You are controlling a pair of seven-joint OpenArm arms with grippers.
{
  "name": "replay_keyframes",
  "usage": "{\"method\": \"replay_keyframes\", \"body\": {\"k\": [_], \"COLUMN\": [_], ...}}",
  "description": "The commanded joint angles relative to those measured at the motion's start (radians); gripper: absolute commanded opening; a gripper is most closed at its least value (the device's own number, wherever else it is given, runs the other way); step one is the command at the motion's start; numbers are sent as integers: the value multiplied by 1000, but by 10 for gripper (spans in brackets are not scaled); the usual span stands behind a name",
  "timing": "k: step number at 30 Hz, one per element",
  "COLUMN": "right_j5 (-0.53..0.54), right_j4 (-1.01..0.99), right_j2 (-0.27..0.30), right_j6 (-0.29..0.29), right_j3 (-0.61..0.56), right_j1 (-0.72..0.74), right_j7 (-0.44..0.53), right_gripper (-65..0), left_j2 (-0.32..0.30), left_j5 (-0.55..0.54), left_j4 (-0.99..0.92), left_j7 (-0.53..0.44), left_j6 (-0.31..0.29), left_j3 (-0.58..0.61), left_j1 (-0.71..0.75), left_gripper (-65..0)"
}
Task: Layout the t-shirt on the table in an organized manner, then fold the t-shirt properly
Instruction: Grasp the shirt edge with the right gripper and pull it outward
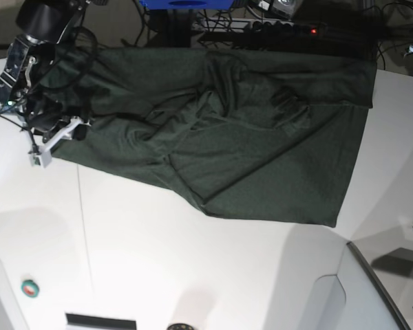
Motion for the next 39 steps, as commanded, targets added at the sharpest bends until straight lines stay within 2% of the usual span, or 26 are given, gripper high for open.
{"method": "replay_keyframes", "body": {"k": [1,17,18,21,22,27,39], "right_j5": [11,12,12,12,12,12,12], "right_j4": [15,-71,-71,-70,-70,-32,-5], "right_j2": [8,4,4,4,4,4,2], "right_j6": [3,3,3,3,3,3,3], "right_j3": [1,1,1,1,3,5,1], "right_j1": [13,24,24,24,24,19,21], "right_j7": [15,12,12,12,10,-19,-42], "right_gripper": [-441,-452,-470,-597,-617,-563,-560], "left_j2": [-17,-15,-15,-15,-15,-15,-15], "left_j5": [-10,-11,-11,-11,-11,-11,-11], "left_j4": [12,12,12,12,12,12,12], "left_j7": [-17,-17,-17,-17,-17,-17,-17], "left_j6": [6,6,6,6,6,6,6], "left_j3": [-7,-7,-7,-7,-7,-7,-7], "left_j1": [10,12,12,12,12,12,10], "left_gripper": [-650,-650,-650,-650,-650,-650,-650]}}
